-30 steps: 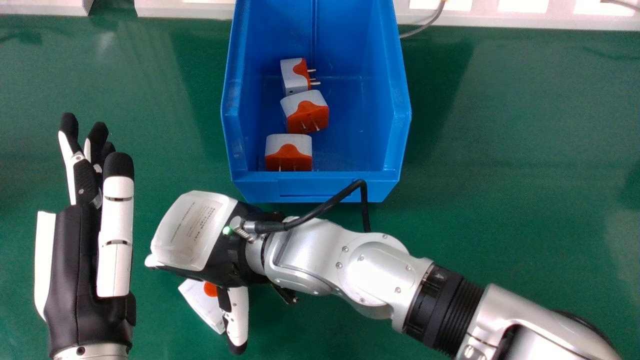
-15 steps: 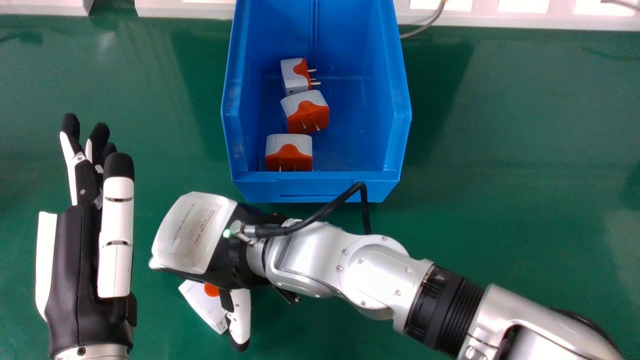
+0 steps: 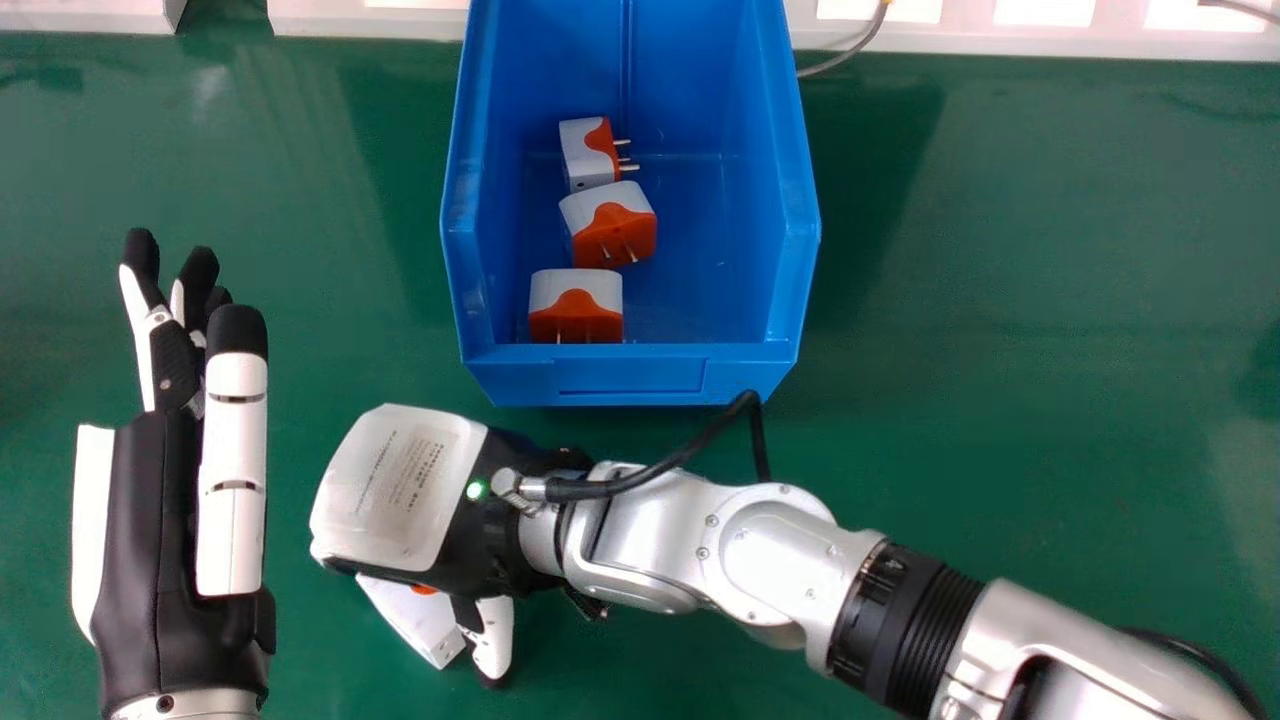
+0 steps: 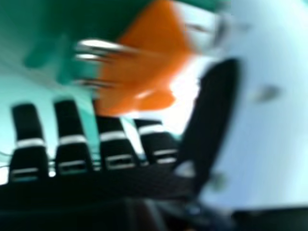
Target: Pick all objects and put in blue box
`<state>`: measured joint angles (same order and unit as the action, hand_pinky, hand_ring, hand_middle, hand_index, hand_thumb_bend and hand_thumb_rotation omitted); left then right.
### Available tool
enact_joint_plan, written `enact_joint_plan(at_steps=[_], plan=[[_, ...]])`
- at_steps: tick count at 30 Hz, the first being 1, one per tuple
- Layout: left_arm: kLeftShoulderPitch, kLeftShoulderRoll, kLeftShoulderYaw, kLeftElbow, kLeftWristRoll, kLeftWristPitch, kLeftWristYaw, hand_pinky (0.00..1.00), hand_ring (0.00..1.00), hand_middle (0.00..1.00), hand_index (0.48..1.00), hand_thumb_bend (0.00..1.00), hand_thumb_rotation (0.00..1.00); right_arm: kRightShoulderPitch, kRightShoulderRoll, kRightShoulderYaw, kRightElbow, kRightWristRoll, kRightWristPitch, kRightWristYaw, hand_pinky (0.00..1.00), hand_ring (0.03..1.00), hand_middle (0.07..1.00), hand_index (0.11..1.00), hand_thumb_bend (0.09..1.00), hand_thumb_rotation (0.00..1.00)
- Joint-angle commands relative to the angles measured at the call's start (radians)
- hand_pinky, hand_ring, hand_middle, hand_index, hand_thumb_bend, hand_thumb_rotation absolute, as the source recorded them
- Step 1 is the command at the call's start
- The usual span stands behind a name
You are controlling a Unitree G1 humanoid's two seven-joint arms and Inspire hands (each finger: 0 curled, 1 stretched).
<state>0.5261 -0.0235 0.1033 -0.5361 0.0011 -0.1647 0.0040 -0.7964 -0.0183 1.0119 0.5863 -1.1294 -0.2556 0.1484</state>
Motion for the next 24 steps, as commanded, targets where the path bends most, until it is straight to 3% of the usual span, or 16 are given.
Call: enact_joint_plan(at_steps=[1,3,10,15,17,20,24], plan=[[0.000,0.002,-0.001,-0.028,0.007,-0.009,0.004,1.00,1.00,1.00,1.000,0.48,0.96,0.012,0.010,-0.016,0.000,0.014,0.009,0.004,0.12,0.178,0.250,0.480,0.517,0.15],[-0.002,0.005,-0.002,-0.031,0.012,-0.003,0.005,1.00,1.00,1.00,1.000,0.48,0.97,0.017,0.016,-0.019,-0.007,0.026,0.020,0.020,0.11,0.166,0.242,0.482,0.516,0.15],[-0.011,0.006,-0.003,-0.027,0.002,-0.001,0.003,1.00,1.00,1.00,1.000,0.47,0.95,0.045,0.045,-0.053,-0.039,0.089,0.081,0.140,0.08,0.136,0.231,0.490,0.518,0.13],[-0.011,0.007,-0.002,-0.036,0.005,0.017,0.003,1.00,1.00,1.00,1.000,0.48,0.95,0.043,0.038,-0.044,-0.062,0.071,0.109,0.159,0.08,0.137,0.232,0.488,0.516,0.12],[-0.017,0.014,0.003,-0.031,-0.002,0.019,-0.004,1.00,1.00,1.00,1.000,0.48,0.95,0.042,0.031,-0.047,-0.074,0.071,0.105,0.161,0.09,0.146,0.238,0.487,0.515,0.12],[-0.019,0.013,0.006,-0.026,-0.018,0.016,-0.009,1.00,1.00,1.00,1.000,0.47,0.95,0.046,0.031,-0.054,-0.079,0.074,0.113,0.161,0.10,0.155,0.244,0.486,0.515,0.12],[-0.023,0.020,0.015,-0.011,-0.011,0.010,-0.009,1.00,1.00,1.00,1.000,0.48,0.96,0.051,0.024,-0.073,-0.096,0.102,0.107,0.166,0.09,0.153,0.241,0.484,0.514,0.12]])
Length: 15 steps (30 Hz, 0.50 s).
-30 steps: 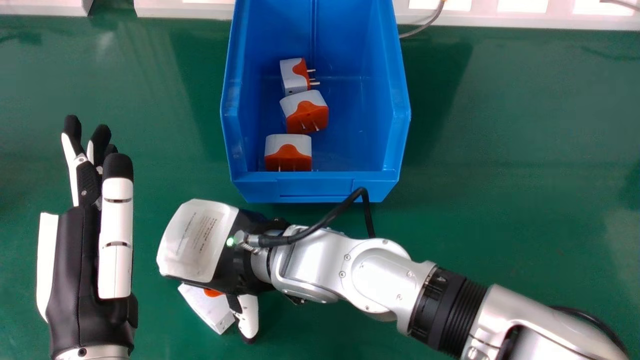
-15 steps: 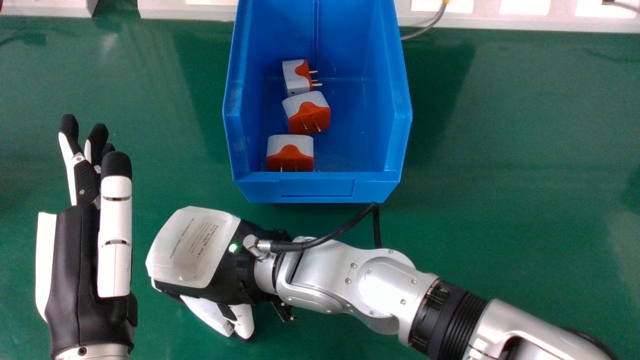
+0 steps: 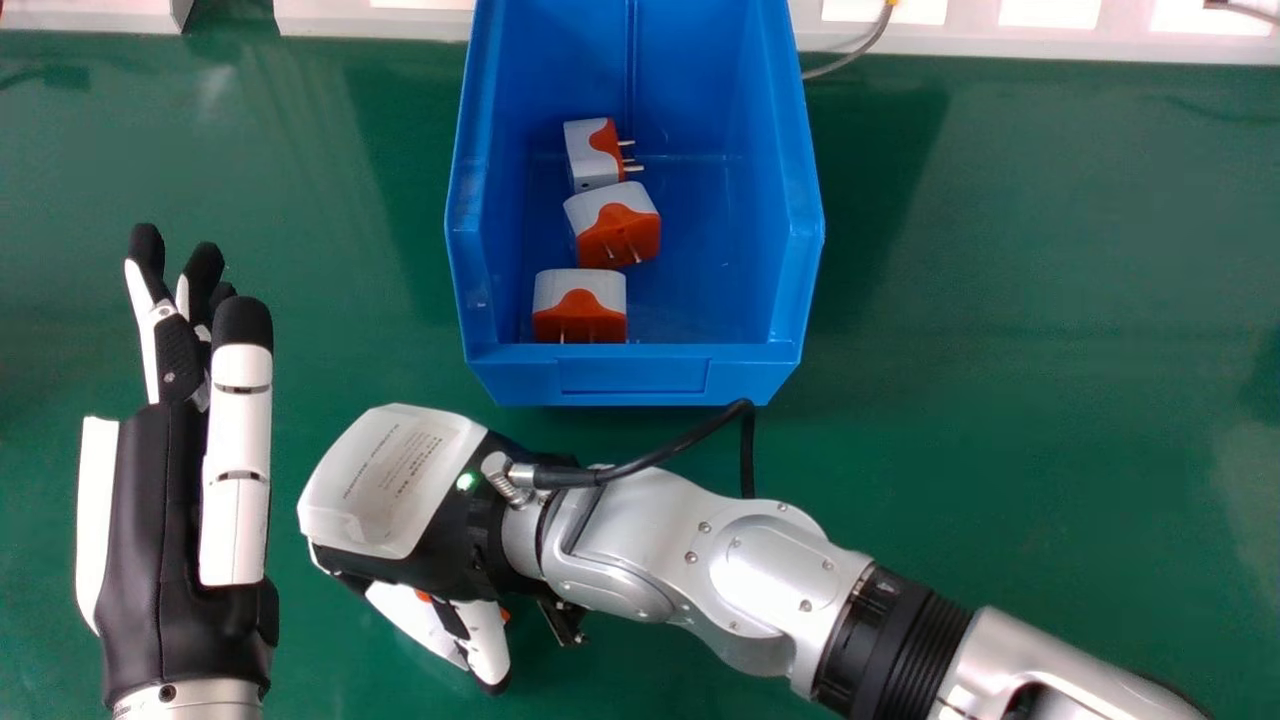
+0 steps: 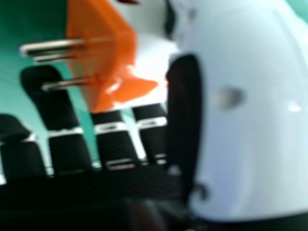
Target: Pick all objects and put in blue box
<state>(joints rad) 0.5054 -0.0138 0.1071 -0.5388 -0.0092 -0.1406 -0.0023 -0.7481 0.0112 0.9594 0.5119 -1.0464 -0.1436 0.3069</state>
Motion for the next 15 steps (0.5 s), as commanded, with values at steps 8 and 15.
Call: enact_joint_plan(at_steps=[8,15], plan=[[-0.015,0.019,0.030,0.008,-0.007,-0.004,-0.004,1.00,1.00,1.00,1.000,0.46,0.97,0.088,-0.115,-0.112,-0.278,0.116,-0.054,0.060,0.07,0.120,0.200,0.481,0.515,0.12],[-0.051,0.040,0.063,0.048,-0.040,0.005,-0.021,1.00,1.00,1.00,1.000,0.49,0.97,0.203,-0.229,-0.208,-0.550,0.166,-0.052,0.129,0.07,0.125,0.202,0.482,0.502,0.14]])
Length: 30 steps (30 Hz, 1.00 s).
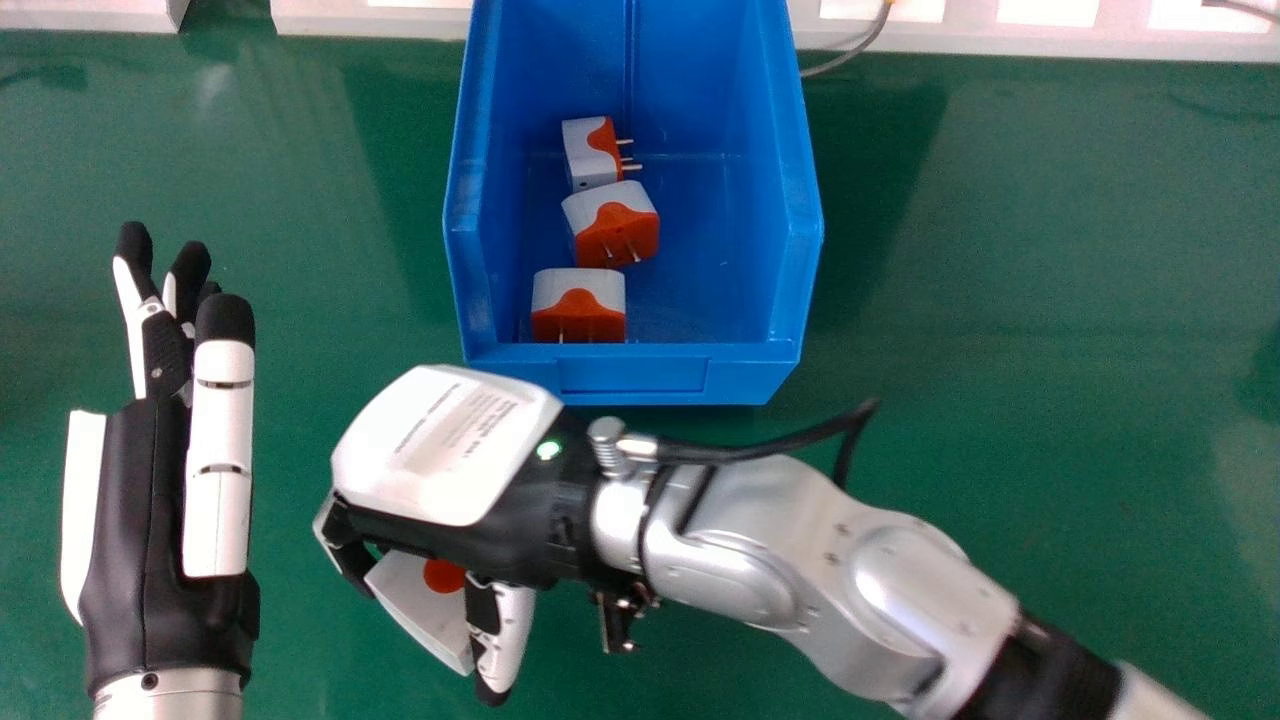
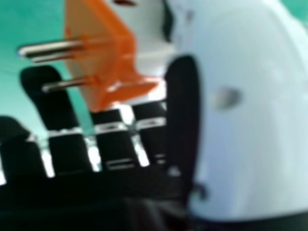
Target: Pick all objects and put in blue box
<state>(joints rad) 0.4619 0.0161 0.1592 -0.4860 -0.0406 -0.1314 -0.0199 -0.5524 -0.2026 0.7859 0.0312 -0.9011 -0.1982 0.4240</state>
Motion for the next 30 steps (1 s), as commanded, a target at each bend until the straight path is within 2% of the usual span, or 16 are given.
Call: enact_joint_plan(at_steps=[1,5,7,11,14,19,22,25,27,28,30], plan=[[-0.015,0.014,0.017,0.004,-0.015,-0.008,-0.006,1.00,1.00,1.00,1.000,0.49,0.96,0.014,-0.028,-0.048,-0.103,0.023,0.010,0.037,0.08,0.130,0.206,0.478,0.500,0.14],[-0.036,0.025,0.039,0.041,-0.048,-0.025,-0.025,1.00,1.00,1.00,1.000,0.47,0.94,0.073,-0.056,-0.119,-0.204,0.044,0.050,0.068,0.11,0.168,0.247,0.475,0.491,0.15],[-0.038,0.032,0.044,0.051,-0.042,-0.026,-0.029,1.00,1.00,1.00,1.000,0.47,0.95,0.101,-0.067,-0.152,-0.257,0.048,0.079,0.085,0.13,0.205,0.281,0.473,0.489,0.16],[-0.050,0.037,0.057,0.075,-0.043,-0.029,-0.028,1.00,1.00,1.00,1.000,0.48,0.96,0.159,-0.093,-0.226,-0.358,0.052,0.103,0.074,0.10,0.168,0.239,0.470,0.490,0.16],[-0.060,0.042,0.065,0.090,-0.048,-0.031,-0.033,1.00,1.00,1.00,1.000,0.47,0.97,0.199,-0.104,-0.278,-0.424,0.041,0.127,0.066,0.08,0.135,0.207,0.469,0.488,0.16],[-0.075,0.051,0.075,0.111,-0.048,-0.027,-0.035,1.00,1.00,1.00,1.000,0.48,0.98,0.210,-0.104,-0.359,-0.459,0.046,0.138,0.021,0.04,0.098,0.158,0.469,0.491,0.15],[-0.085,0.056,0.082,0.128,-0.056,-0.030,-0.042,1.00,1.00,1.00,1.000,0.49,0.97,0.161,-0.094,-0.393,-0.449,0.026,0.168,0.019,0.02,0.075,0.132,0.469,0.492,0.15],[-0.090,0.059,0.084,0.140,-0.040,-0.043,-0.040,1.00,1.00,1.00,1.000,0.49,0.98,0.099,-0.082,-0.409,-0.407,-0.002,0.198,0.004,0.03,0.087,0.152,0.469,0.497,0.14],[-0.093,0.057,0.084,0.144,-0.044,-0.046,-0.041,1.00,1.00,1.00,1.000,0.47,0.98,0.049,-0.073,-0.419,-0.363,-0.001,0.212,-0.002,0.05,0.113,0.185,0.470,0.496,0.14],[-0.093,0.060,0.084,0.146,-0.037,-0.047,-0.041,1.00,1.00,1.00,1.000,0.47,0.98,0.024,-0.066,-0.422,-0.335,-0.003,0.221,-0.011,0.06,0.122,0.196,0.470,0.495,0.15],[-0.097,0.061,0.084,0.153,-0.034,-0.053,-0.040,1.00,1.00,1.00,1.000,0.48,0.99,-0.029,-0.063,-0.421,-0.270,-0.014,0.215,-0.046,0.06,0.118,0.188,0.469,0.494,0.15]])
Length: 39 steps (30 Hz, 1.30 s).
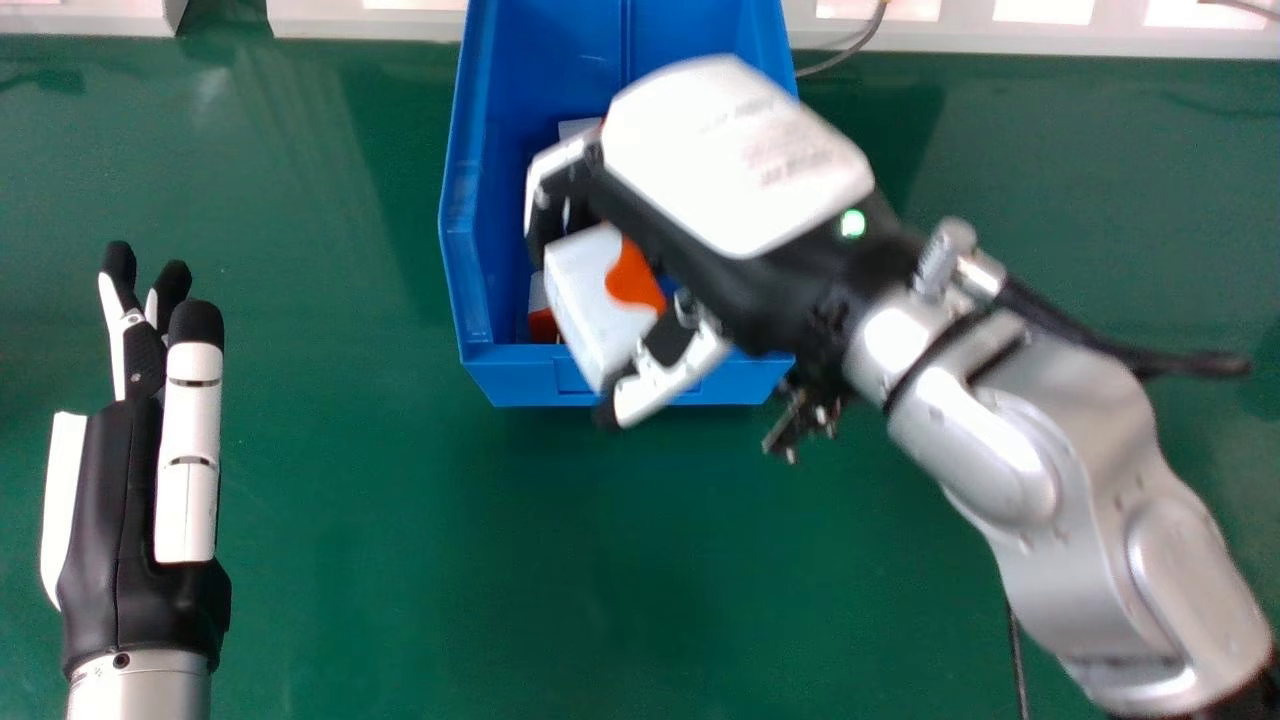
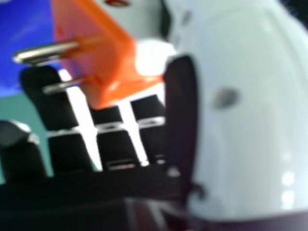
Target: Pick all objects and put in blue box
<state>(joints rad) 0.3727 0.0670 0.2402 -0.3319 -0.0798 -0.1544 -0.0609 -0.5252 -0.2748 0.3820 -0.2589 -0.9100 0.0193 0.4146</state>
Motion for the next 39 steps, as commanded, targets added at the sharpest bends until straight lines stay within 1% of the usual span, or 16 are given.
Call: enact_joint_plan(at_steps=[1,3,6,9,12,13,15,17,19,23,27,32,34,36,38,39], plan=[[-0.009,0.010,0.003,0.002,0.004,-0.032,-0.001,1.00,1.00,1.00,1.000,0.48,0.98,-0.078,0.012,-0.015,0.052,-0.006,-0.006,-0.055,0.06,0.121,0.192,0.469,0.494,0.15],[-0.012,0.009,0.003,0.007,0.001,-0.039,-0.002,1.00,1.00,1.00,1.000,0.49,0.97,-0.127,0.016,0.000,0.118,-0.030,-0.002,-0.079,0.06,0.122,0.196,0.470,0.494,0.15],[-0.011,0.006,0.001,0.002,0.000,-0.027,0.000,1.00,1.00,1.00,1.000,0.50,0.96,-0.211,0.044,0.034,0.225,-0.091,0.052,-0.082,0.09,0.169,0.257,0.474,0.495,0.15],[-0.016,0.010,-0.001,0.013,0.013,-0.043,0.001,1.00,1.00,1.00,1.000,0.50,0.98,-0.288,0.079,0.062,0.353,-0.123,0.089,-0.113,0.15,0.239,0.332,0.477,0.497,0.15],[-0.019,0.012,-0.001,0.020,-0.002,-0.047,-0.010,1.00,1.00,1.00,1.000,0.49,0.98,-0.371,0.113,0.096,0.524,-0.142,0.108,-0.160,0.19,0.292,0.374,0.477,0.496,0.15],[-0.021,0.012,0.000,0.024,0.003,-0.055,-0.007,1.00,1.00,1.00,1.000,0.48,0.99,-0.403,0.127,0.107,0.598,-0.141,0.115,-0.177,0.21,0.315,0.391,0.477,0.495,0.15],[-0.021,0.008,-0.002,0.024,-0.001,-0.059,-0.008,1.00,1.00,1.00,1.000,0.46,0.98,-0.466,0.152,0.127,0.748,-0.128,0.115,-0.209,0.23,0.334,0.404,0.479,0.495,0.15],[-0.024,0.005,-0.003,0.031,-0.002,-0.070,-0.009,1.00,1.00,1.00,1.000,0.46,0.97,-0.514,0.174,0.144,0.873,-0.115,0.115,-0.245,0.20,0.288,0.366,0.480,0.495,0.15],[-0.022,0.006,-0.006,0.031,0.008,-0.072,-0.005,1.00,1.00,1.00,1.000,0.45,0.98,-0.565,0.196,0.165,0.997,-0.107,0.109,-0.276,0.13,0.210,0.296,0.481,0.496,0.15],[-0.014,0.004,-0.013,0.019,0.027,-0.067,0.006,1.00,1.00,1.00,1.000,0.45,0.99,-0.626,0.235,0.176,1.164,-0.073,0.094,-0.345,0.11,0.172,0.259,0.479,0.497,0.15],[-0.015,0.002,-0.017,0.020,0.024,-0.077,0.004,1.00,1.00,1.00,1.000,0.45,0.98,-0.670,0.262,0.194,1.262,-0.049,0.094,-0.362,0.10,0.167,0.260,0.483,0.496,0.15],[-0.005,0.002,-0.022,0.005,0.018,-0.059,0.001,1.00,1.00,1.00,1.000,0.46,0.97,-0.680,0.273,0.208,1.325,-0.020,0.078,-0.420,0.11,0.177,0.274,0.486,0.501,0.14],[-0.002,0.001,-0.023,0.004,0.026,-0.063,0.006,1.00,1.00,1.00,1.000,0.47,0.97,-0.672,0.270,0.225,1.324,-0.028,0.092,-0.440,0.19,0.276,0.354,0.485,0.504,0.15],[-0.002,0.001,-0.024,0.004,0.028,-0.063,0.007,1.00,1.00,1.00,1.000,0.47,0.98,-0.669,0.264,0.245,1.317,-0.038,0.103,-0.437,0.37,0.477,0.523,0.489,0.504,0.16],[-0.005,0.003,-0.023,0.008,0.025,-0.064,0.006,1.00,1.00,1.00,1.000,0.47,0.98,-0.666,0.259,0.258,1.307,-0.039,0.114,-0.424,0.56,0.652,0.699,0.663,0.544,0.41],[-0.007,0.004,-0.022,0.011,0.021,-0.066,0.004,1.00,1.00,1.00,1.000,0.47,0.98,-0.663,0.255,0.261,1.300,-0.035,0.115,-0.416,0.63,0.722,0.759,0.719,0.550,0.47]])
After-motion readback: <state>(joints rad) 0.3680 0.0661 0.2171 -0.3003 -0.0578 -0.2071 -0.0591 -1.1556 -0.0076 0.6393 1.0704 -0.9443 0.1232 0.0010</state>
